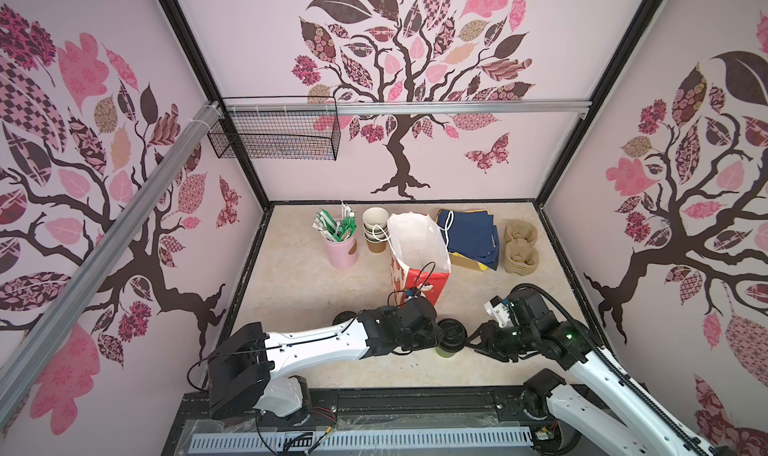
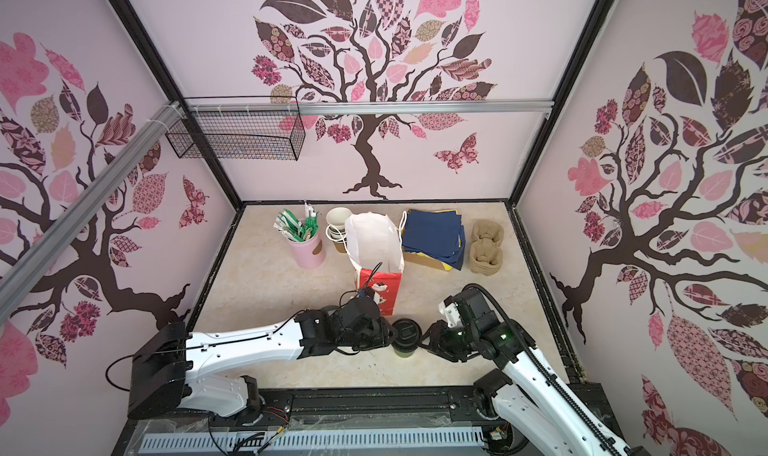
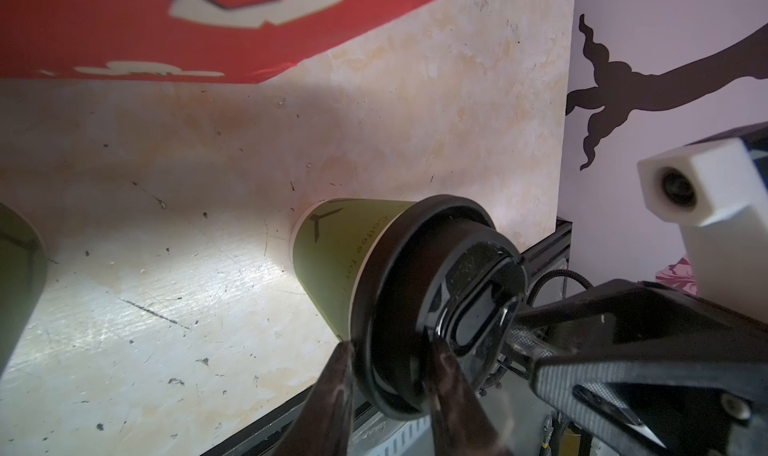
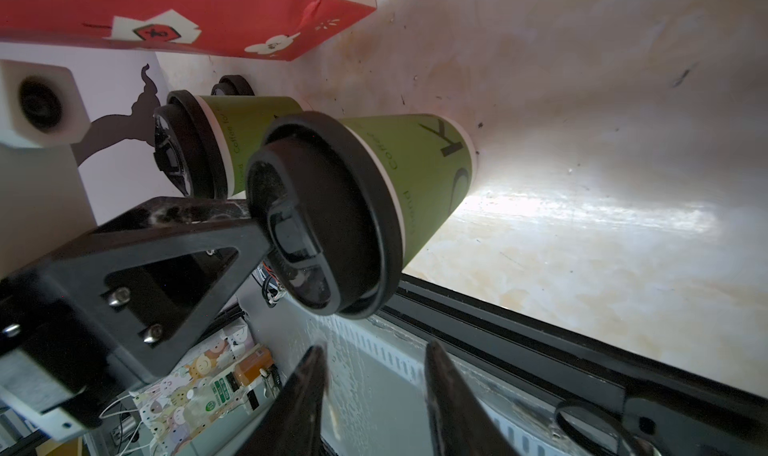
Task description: Pack the takeout coffee
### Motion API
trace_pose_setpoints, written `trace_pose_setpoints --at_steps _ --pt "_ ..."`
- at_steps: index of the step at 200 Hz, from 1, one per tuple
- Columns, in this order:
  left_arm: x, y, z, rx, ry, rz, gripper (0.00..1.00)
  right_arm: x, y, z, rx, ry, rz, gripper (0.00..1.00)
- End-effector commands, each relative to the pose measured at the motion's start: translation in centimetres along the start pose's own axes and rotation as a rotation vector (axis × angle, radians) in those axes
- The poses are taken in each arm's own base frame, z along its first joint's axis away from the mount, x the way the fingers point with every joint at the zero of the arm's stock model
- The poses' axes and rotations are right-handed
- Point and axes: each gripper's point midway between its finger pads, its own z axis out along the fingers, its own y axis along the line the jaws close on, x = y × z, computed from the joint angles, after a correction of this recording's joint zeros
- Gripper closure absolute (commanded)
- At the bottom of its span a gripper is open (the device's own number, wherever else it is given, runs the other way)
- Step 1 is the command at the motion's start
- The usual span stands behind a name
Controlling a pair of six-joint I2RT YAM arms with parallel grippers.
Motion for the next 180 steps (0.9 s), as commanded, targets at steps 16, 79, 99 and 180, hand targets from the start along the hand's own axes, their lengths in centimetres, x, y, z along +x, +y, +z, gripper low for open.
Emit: trace_pose_setpoints --at_steps 16,79,99,180 --pt "3.0 7.3 1.2 -0.264 0.114 0.014 0.69 0.4 0.0 0.8 -0.019 0.043 -0.006 0.56" --pt "3.0 7.3 1.3 -0.265 0.113 0.011 0.69 -0.2 -0.2 2.2 -0.034 0.051 0.009 0.56" --pt "3.0 7.4 1.3 -0.265 0.114 0.007 0.69 -0.2 -0.9 2.7 -0.014 0.055 0.015 0.56" --pt "3.0 7.5 1.3 -0.269 0.112 0.002 0.69 0.7 -7.1 3.7 0.215 0.046 0.099 0.57"
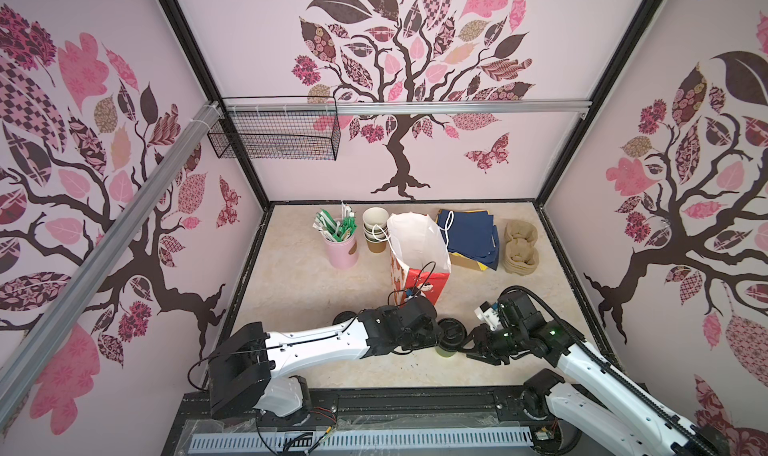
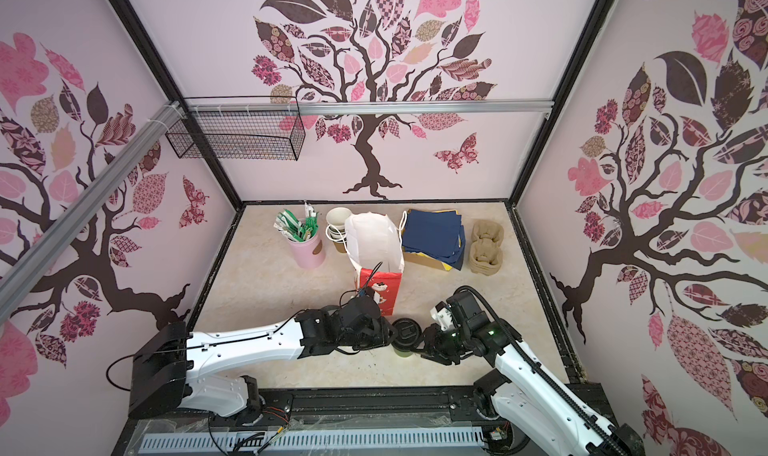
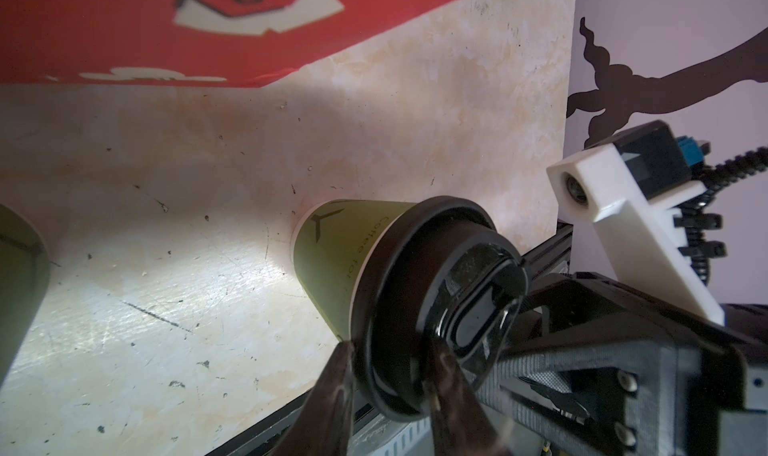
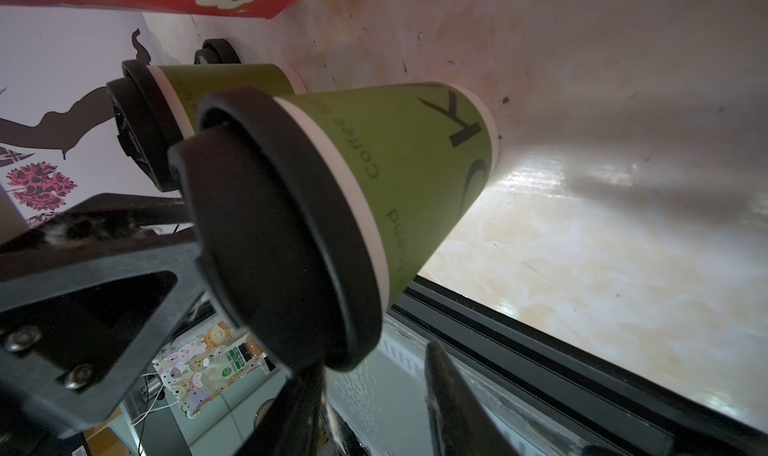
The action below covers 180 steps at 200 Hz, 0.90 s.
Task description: Pack the takeout coffee
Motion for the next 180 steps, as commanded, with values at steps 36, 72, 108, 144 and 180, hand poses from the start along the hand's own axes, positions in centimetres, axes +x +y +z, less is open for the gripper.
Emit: trace_pose_setpoints --at_steps 36,72,108,144,180 --pt "3.1 7.4 1.2 -0.266 0.116 0.005 0.68 -0.5 -3.3 0.3 0.145 -0.055 0.048 0.54" --pt "3.0 7.2 0.9 -0.258 0.116 0.023 0.67 -1.0 3.0 -2.2 -0.089 -0.114 -0.016 0.42" --pt "2.9 6.3 0.9 -0.214 0.112 0.036 0.65 -1.5 4.0 -3.3 -0.126 -0.171 -0.006 0.35" --pt "2.6 5.2 0.7 -0.177 0.103 0.056 0.61 -2.5 2.6 -2.6 -0.060 -0.206 0.039 0.27" --pt "1.9 4.2 0.2 -0.138 0.073 0.065 0.57 -3.4 2.7 -2.2 -0.057 -0.220 0.050 0.24"
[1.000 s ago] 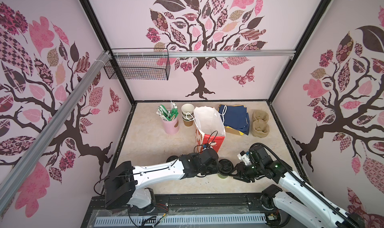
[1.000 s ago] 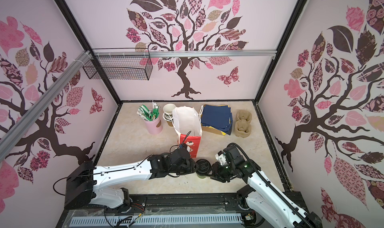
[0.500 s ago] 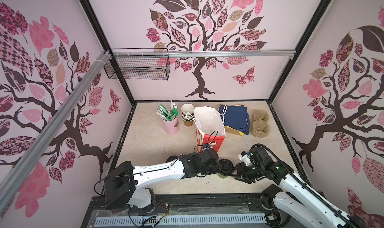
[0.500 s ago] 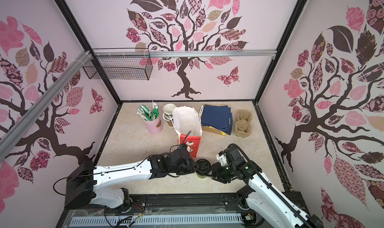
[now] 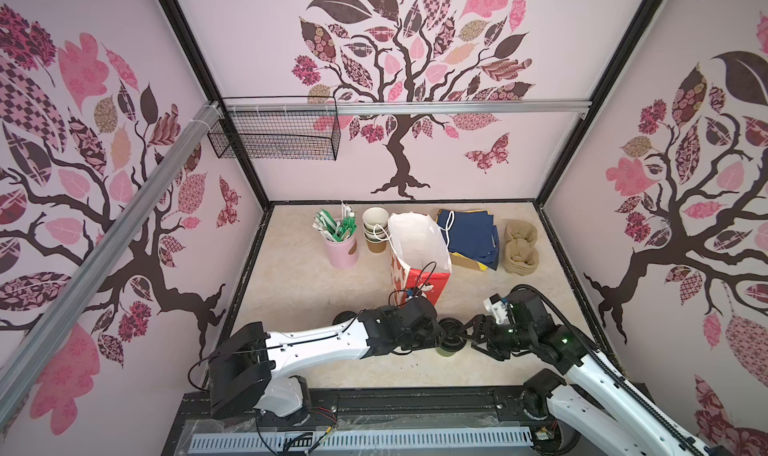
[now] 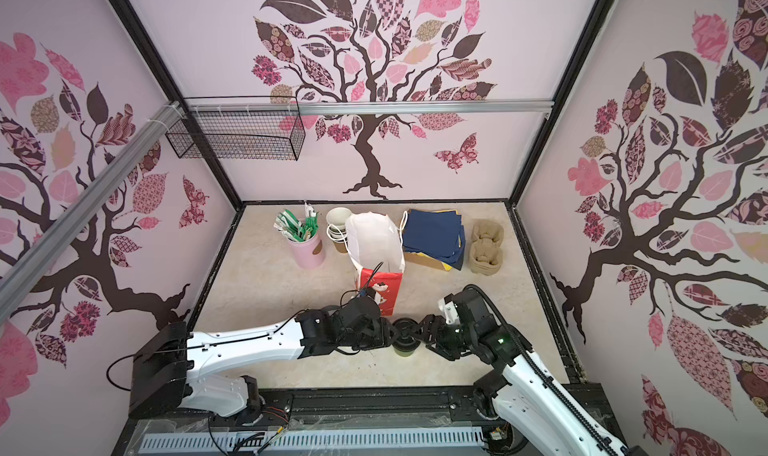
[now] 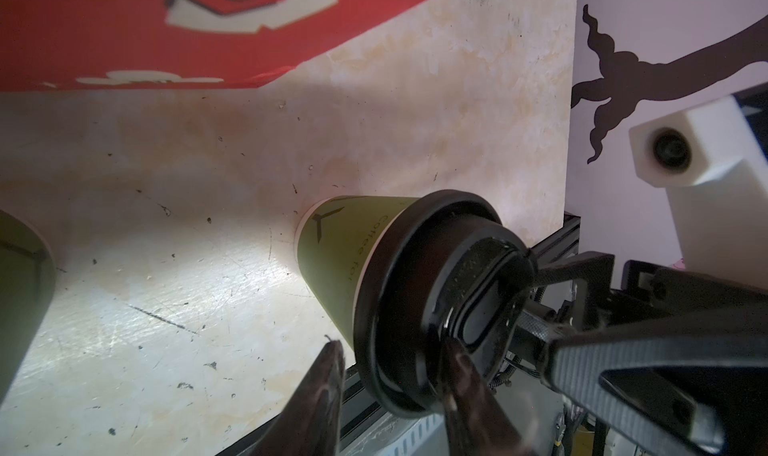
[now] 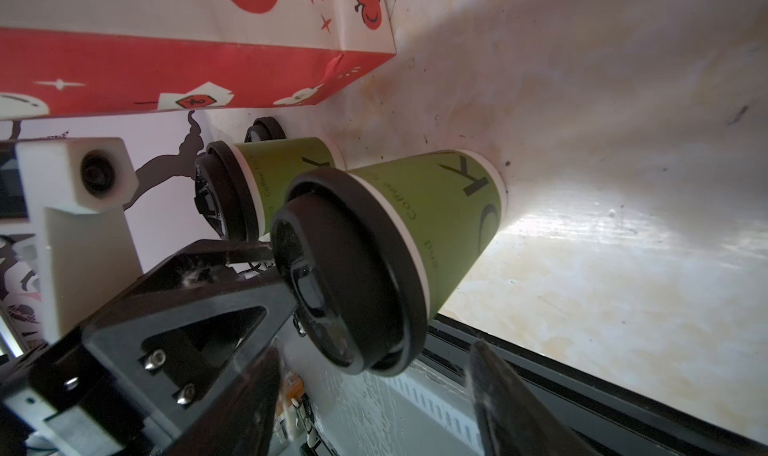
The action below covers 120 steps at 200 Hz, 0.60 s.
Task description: Pack the takeout coffee
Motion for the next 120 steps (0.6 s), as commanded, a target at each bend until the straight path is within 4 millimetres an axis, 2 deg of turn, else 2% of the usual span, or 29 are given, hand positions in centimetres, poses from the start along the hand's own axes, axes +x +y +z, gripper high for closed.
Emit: trace_pose_setpoints --at_steps 1,48,120 --pt "2.0 4.2 0.3 -0.139 0.070 0.023 0.57 -0.9 0.6 0.0 -0.004 -0.036 0.003 0.24" --pt "1.3 2.6 -0.6 -0.078 0.038 0.046 0.49 -1.0 -0.1 0.5 0.022 -0.026 0.009 0.23" --pt "0.9 1.1 -1.3 -0.002 0.014 0.075 0.39 -0.9 0.2 0.4 0.015 -0.018 0.001 0.23"
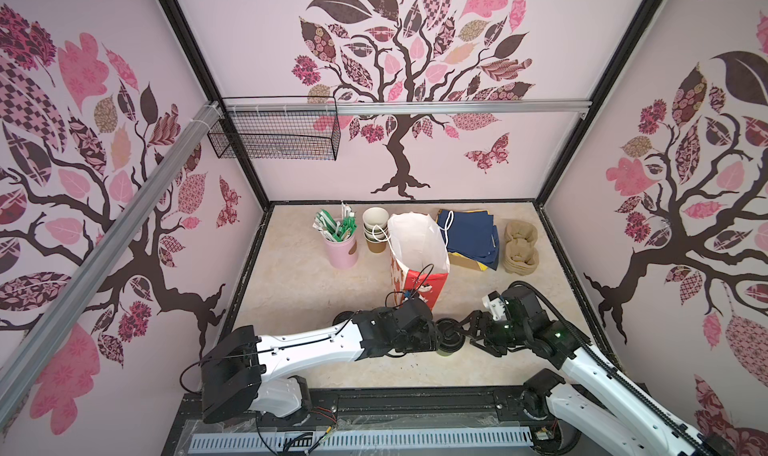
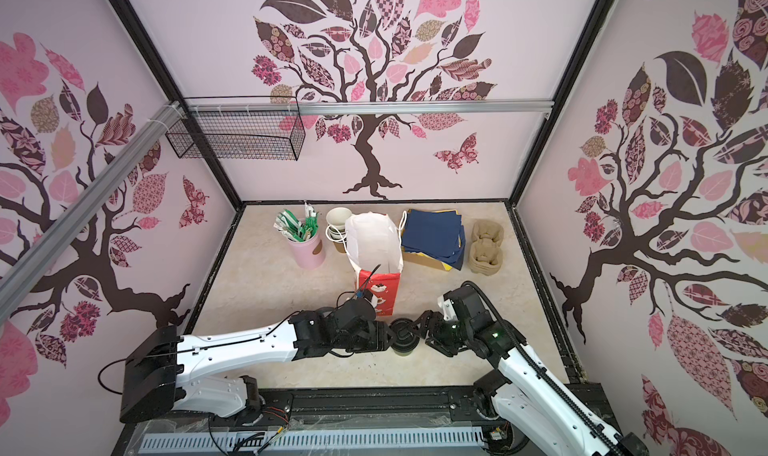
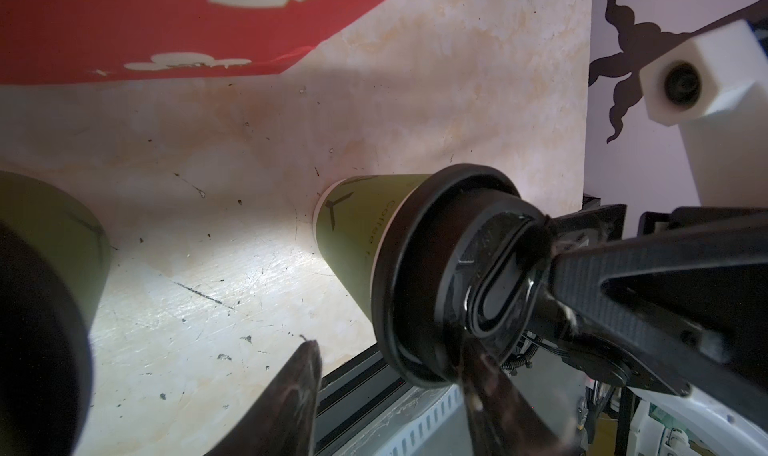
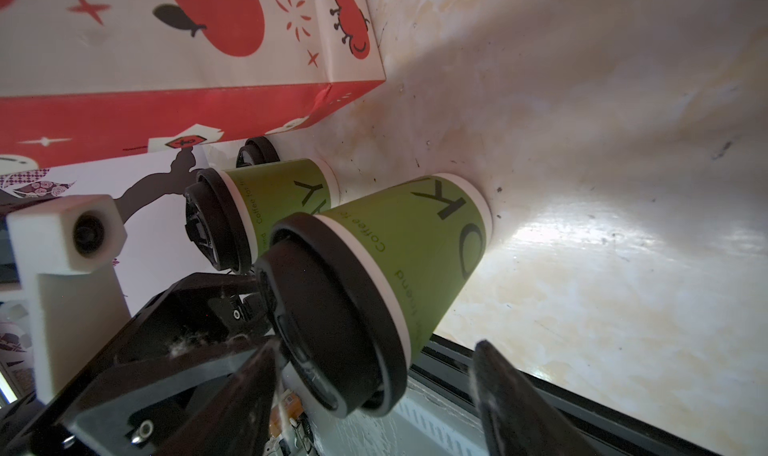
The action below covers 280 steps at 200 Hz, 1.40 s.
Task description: Pack the takeout coffee
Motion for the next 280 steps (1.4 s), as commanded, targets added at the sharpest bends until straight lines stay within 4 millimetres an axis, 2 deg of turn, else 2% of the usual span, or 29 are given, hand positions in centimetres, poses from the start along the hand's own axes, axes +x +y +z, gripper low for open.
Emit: trace_pose_setpoints --at_steps 1,33,78,108,137,183,196,232,258,280 --pt "0.4 0.3 -0.2 0.015 0.003 0.024 0.39 0.0 0.4 -0.3 -0.004 -0.001 -0.006 0.23" --pt "0.2 -0.5 -0.2 0.050 -0.002 0.037 0.36 0.1 0.3 -0.3 0.001 0.001 -0.008 0.23" --pt "-0.1 -1.0 -1.4 0.087 -0.032 0.045 0.29 0.0 0.6 -0.5 -0.001 0.003 -0.019 0.22" --pt "-0.1 -0.4 -2.4 0.067 -0.041 0.058 0.25 0.0 1.4 -1.1 -0.021 -0.004 -0.041 0.18" --pt "0.1 0.3 -4.2 0.055 -0.054 0.080 0.22 -0.1 2.6 -2.2 -0.043 -0.025 -0.072 0.16" --pt "0.7 2.0 -8.2 0.025 -0.068 0.108 0.20 -0.8 3.1 -5.0 0.027 -0.107 -0.128 0.16" --pt "0.2 2.7 -9.9 0.004 -0.108 0.104 0.20 -1.4 3.1 -6.2 0.069 -0.157 -0.138 0.18" --pt "-2.8 4.7 -16.2 -0.120 -0.284 0.110 0.18 -2.8 3.6 -9.2 0.179 -0.248 -0.192 0.22" --pt "-5.2 6.1 -19.2 -0.174 -0.368 0.036 0.18 -2.9 3.6 -9.5 0.256 -0.203 -0.241 0.24" --pt "-7.5 6.3 -21.0 -0.152 -0.414 -0.028 0.18 -2.9 2.9 -9.2 0.323 -0.162 -0.238 0.25"
